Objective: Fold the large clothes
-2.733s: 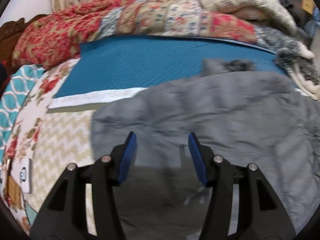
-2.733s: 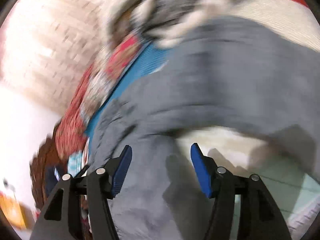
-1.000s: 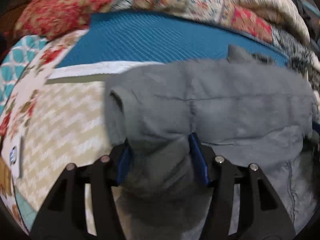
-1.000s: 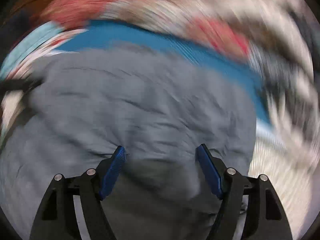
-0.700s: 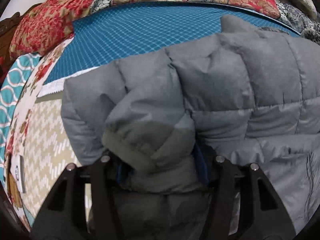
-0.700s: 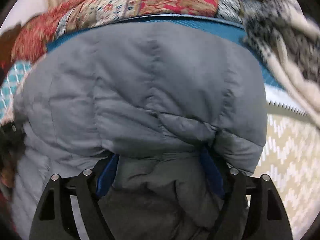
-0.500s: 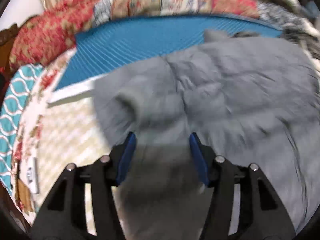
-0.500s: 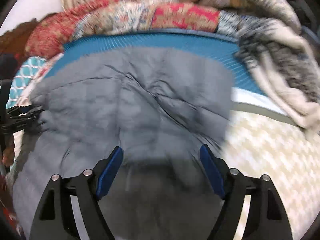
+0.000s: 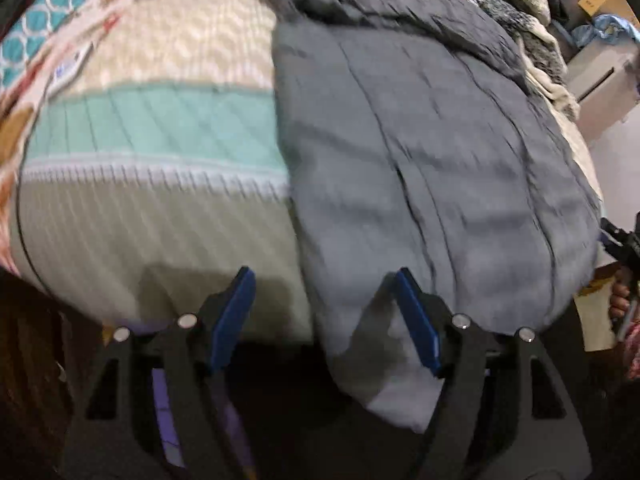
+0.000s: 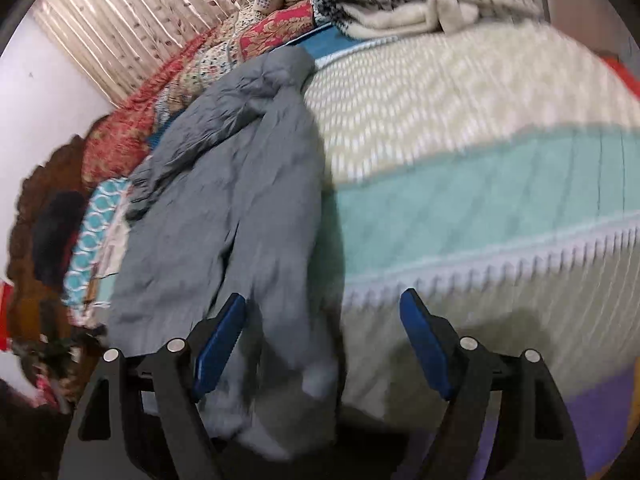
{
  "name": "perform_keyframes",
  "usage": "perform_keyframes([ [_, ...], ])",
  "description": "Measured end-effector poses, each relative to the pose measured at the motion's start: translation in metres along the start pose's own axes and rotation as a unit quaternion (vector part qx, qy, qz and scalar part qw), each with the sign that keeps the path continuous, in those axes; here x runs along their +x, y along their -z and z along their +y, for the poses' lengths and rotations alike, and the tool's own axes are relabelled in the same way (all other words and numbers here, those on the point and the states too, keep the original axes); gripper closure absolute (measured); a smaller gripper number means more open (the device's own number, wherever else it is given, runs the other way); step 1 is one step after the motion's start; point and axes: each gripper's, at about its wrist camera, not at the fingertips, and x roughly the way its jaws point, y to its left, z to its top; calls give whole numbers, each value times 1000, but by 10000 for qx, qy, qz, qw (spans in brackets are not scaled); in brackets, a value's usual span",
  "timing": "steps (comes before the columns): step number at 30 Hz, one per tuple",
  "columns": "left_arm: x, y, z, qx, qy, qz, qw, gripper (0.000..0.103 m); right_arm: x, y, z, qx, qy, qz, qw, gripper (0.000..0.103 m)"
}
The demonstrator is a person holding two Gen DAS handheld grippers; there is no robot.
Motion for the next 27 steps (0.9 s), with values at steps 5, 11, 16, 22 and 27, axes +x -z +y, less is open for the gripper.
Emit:
perform_keyframes([
  [5,15,40,-6,-330,518,302,9977,33,2,22,8,-18,-272,204,9994,63],
  [11,14,63,-34,-23,644,316,9974,93,13,39,37,-88,-743,714,9946,103],
  [16,-51,43,-7,-320,644,-656,9953,100,-55,34,71,-411,-1318,7,9904,103],
  [22,-78,30,23,-711,776,-882,9905,100,-46,53,69,-365,-916,299,9947,103],
  [27,-58,34,29,-896,666,-502,9925,100,-47,81,37,134,-454,110,9988,87],
])
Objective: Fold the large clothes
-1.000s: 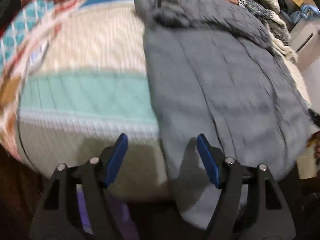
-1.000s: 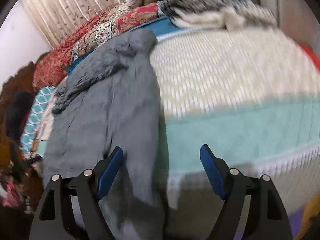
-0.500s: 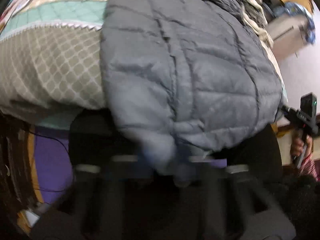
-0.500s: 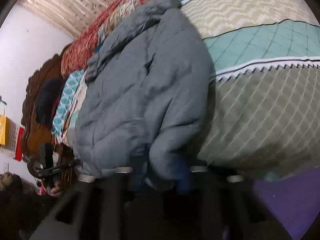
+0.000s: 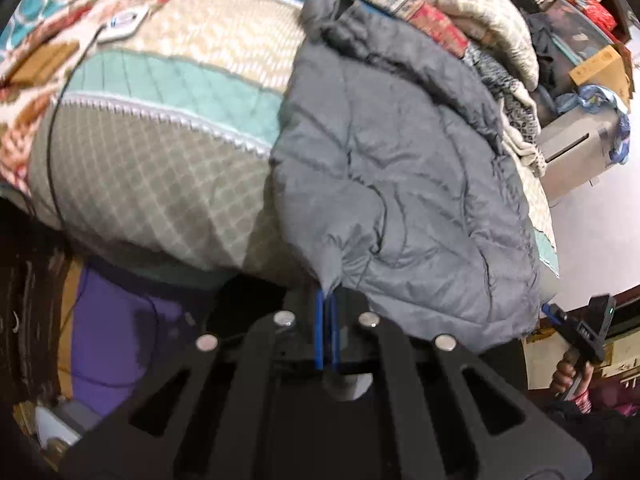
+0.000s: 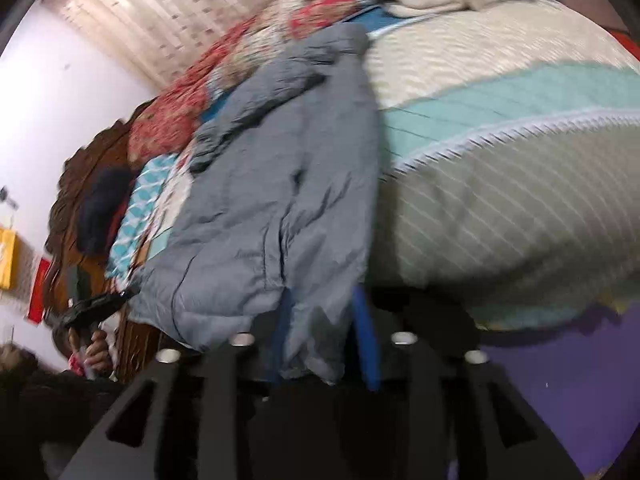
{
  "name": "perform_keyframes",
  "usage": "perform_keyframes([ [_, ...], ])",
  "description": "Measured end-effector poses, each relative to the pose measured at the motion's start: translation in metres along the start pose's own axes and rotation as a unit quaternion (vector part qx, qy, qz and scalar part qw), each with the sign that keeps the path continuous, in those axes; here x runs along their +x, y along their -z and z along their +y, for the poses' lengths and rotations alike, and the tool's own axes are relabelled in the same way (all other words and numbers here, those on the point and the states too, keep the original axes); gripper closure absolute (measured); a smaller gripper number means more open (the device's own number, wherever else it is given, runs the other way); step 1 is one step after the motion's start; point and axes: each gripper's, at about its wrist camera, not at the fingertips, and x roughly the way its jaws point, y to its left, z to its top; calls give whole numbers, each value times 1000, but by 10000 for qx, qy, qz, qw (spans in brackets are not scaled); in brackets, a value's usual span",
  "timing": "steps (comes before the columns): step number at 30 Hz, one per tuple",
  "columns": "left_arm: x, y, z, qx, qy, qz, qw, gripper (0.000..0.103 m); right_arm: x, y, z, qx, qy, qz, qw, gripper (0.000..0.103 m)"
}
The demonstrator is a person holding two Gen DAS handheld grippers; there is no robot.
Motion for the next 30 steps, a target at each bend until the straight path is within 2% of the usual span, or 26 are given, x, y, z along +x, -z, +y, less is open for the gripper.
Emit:
perform_keyframes([
  [1,1,1,1,14,-25,32,10000,100,1,5,-7,106,33,10,9999,84],
  [4,2,-3,-1,67,-54,61,9999,100,2,21,-21,255,-44,160,9995,83],
  [11,3,-7,-2,148,-174,116,9997,100,29,34,6,-235,-203,493,9983,82],
  [12,4,-8,-4,151,-183,114,9997,100,36,34,10,-342,-125,600,9975,85],
  [13,3,-7,-4,157,-192,103,9996,100,40,33,14,-456,7,708,9964,103],
  [14,2,-7,-4,165,-200,100,9996,100,41,32,14,-420,-2,884,9952,103],
  [18,-3,-2,-5,239,-147,168,9995,100,9,32,-1,-245,130,960,9950,103],
  [20,-3,3,-5,261,-114,303,9991,100,-11,31,-5,-106,-29,901,9959,103],
  [23,-6,5,-8,213,-44,378,9990,100,-29,26,13,-366,-490,759,9952,103],
  [26,-15,-2,-1,-181,400,340,9985,100,-43,10,26,-543,-1054,453,9919,103],
  [30,-24,-22,0,-503,812,170,9953,100,-34,-23,31,-273,-1493,94,9884,103],
])
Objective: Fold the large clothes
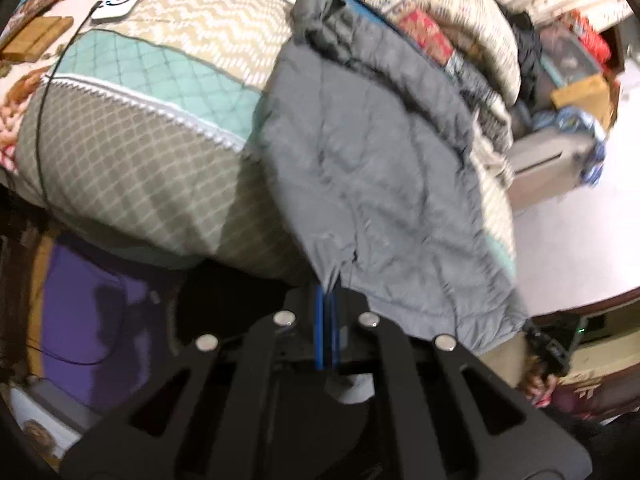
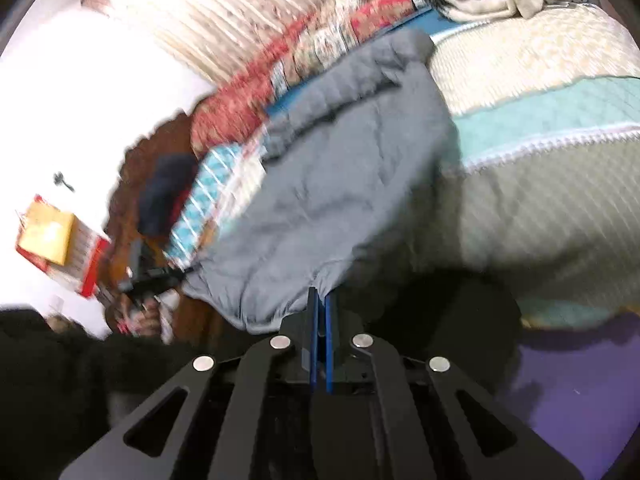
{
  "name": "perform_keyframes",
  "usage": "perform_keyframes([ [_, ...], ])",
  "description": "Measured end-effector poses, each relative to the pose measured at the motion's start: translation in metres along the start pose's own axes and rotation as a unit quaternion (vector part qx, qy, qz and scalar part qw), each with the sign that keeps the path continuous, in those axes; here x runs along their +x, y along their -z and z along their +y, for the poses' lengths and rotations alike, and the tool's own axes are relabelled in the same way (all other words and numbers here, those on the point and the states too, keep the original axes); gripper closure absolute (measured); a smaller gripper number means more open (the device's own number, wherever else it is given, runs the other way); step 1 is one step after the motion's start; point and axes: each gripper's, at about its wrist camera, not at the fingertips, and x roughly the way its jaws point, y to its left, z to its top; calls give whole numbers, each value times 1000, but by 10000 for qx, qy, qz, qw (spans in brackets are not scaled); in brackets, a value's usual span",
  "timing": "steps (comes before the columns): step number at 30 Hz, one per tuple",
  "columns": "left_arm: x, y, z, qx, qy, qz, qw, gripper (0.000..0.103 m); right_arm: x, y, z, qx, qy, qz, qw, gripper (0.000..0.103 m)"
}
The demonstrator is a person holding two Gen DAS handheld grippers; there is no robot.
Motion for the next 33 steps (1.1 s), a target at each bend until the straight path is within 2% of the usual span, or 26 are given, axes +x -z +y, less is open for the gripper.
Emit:
perform_keyframes([
  [4,5,-35,-4,-312,280,-122,9990,100,22,-45,-15,319,-182,-320,9988,103],
  [7,21,-74,-10,-519,343,-219,9978,100,46,-83,-35,573,-127,-447,9973,103],
  [9,35,-100,-15,-549,167,-252,9980,100,69,-112,-49,820,88,-496,9954,103],
  [11,60,-128,-19,-599,-184,-257,9977,99,95,-140,-71,1180,297,-581,9909,103],
  [13,87,-150,-17,-671,-580,-227,9958,92,112,-155,-91,1518,557,-716,9842,103],
  [15,114,-169,-6,-806,-993,-97,9917,79,135,-167,-112,1874,757,-837,9758,103],
  [16,125,-174,-1,-890,-1139,-6,9895,76,144,-169,-123,2112,704,-891,9708,103],
  [17,138,-179,6,-1047,-1255,136,9865,75,149,-169,-133,2393,479,-979,9648,103],
  [19,140,-180,12,-1145,-1158,138,9866,75,146,-169,-140,2624,158,-1238,9568,103],
  [20,135,-181,10,-1034,-1113,84,9884,74,140,-169,-137,2498,196,-1340,9588,103],
  [22,120,-179,8,-766,-1135,-77,9905,69,124,-171,-122,2027,572,-1500,9660,103],
  [23,111,-177,8,-679,-1168,-195,9906,61,118,-171,-115,1789,745,-1547,9688,103],
  [25,85,-171,8,-473,-1233,-607,9894,57,101,-167,-92,1077,1131,-1703,9729,76],
  [26,72,-167,8,-377,-1359,-773,9870,54,95,-163,-79,680,1369,-1760,9725,73],
  [30,58,-161,-7,138,-1624,-1016,9814,54,110,-157,-58,-130,1855,-1382,9728,73],
  [33,83,-164,-36,828,-1804,-913,9758,54,141,-164,-54,-488,2114,-901,9720,73],
])
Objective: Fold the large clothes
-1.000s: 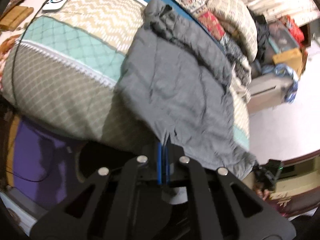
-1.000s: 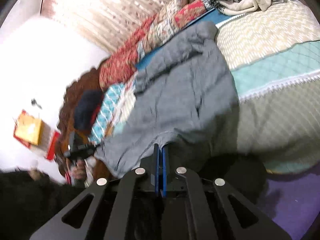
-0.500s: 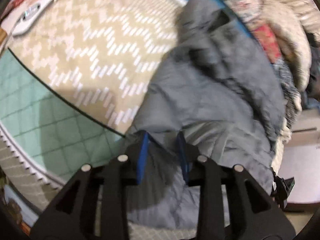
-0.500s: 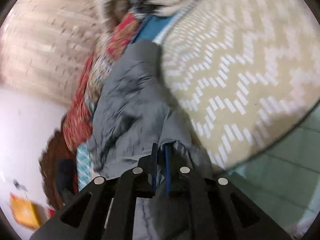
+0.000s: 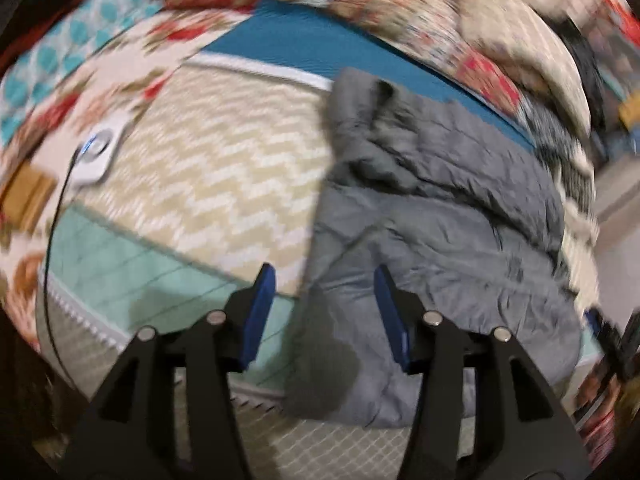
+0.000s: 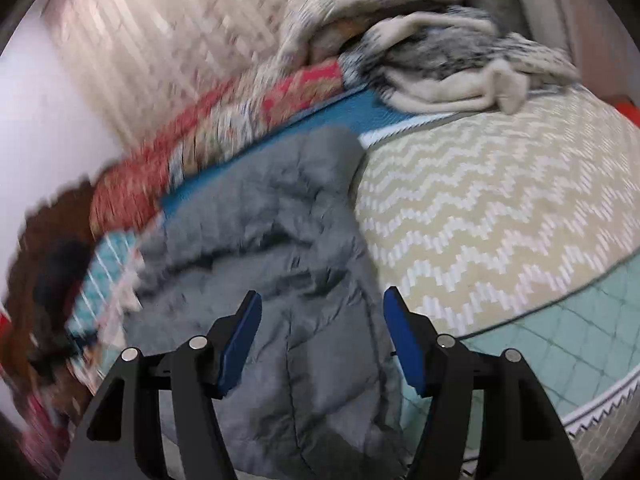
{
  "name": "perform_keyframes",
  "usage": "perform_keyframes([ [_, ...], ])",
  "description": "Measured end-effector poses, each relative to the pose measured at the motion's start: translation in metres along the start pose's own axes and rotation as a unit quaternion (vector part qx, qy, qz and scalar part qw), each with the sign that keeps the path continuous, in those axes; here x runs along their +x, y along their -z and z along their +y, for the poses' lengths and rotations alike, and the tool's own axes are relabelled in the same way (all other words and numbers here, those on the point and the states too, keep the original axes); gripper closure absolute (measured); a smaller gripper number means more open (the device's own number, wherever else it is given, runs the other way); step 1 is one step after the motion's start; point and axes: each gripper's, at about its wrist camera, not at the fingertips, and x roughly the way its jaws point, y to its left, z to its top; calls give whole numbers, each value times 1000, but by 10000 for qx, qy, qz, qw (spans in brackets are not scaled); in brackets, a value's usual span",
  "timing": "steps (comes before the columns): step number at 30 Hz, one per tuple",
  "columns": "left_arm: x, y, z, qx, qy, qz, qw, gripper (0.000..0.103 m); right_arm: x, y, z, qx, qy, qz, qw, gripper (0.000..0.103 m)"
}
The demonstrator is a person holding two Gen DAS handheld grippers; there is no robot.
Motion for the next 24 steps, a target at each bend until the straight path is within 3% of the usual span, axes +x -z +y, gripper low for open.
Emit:
perform_keyframes([
  [2,17,-4,-24,392,-90,-28,9992,54,25,-4,18,-394,176,313,9986,84],
  [3,26,-5,-31,522,-157,-34,9985,59,34,-3,24,-555,322,458,9969,103],
  [4,38,-7,-36,649,-299,-22,9974,67,46,-3,30,-755,491,585,9942,103],
  [5,53,-8,-41,795,-501,39,9956,88,55,-4,34,-961,665,630,9912,103],
  [6,63,-9,-43,877,-660,94,9939,101,59,-5,36,-1077,798,616,9891,103],
  [9,84,-11,-39,841,-849,206,9926,103,50,-20,36,-864,799,266,9927,103],
  [13,58,-21,-31,613,-664,-336,9953,103,33,-33,39,-882,641,-222,9938,103],
  [17,74,-34,-29,446,-848,-259,9951,103,66,-35,38,-803,708,-12,9943,103],
  [20,106,-33,-29,627,-1179,-46,9910,102,102,-32,28,-773,1104,383,9901,103],
  [21,121,-29,-29,741,-1281,55,9890,101,117,-27,17,-682,1006,433,9916,103],
  [24,135,-18,-43,1252,-1786,-314,9754,101,120,-26,-1,-263,565,225,9978,103],
])
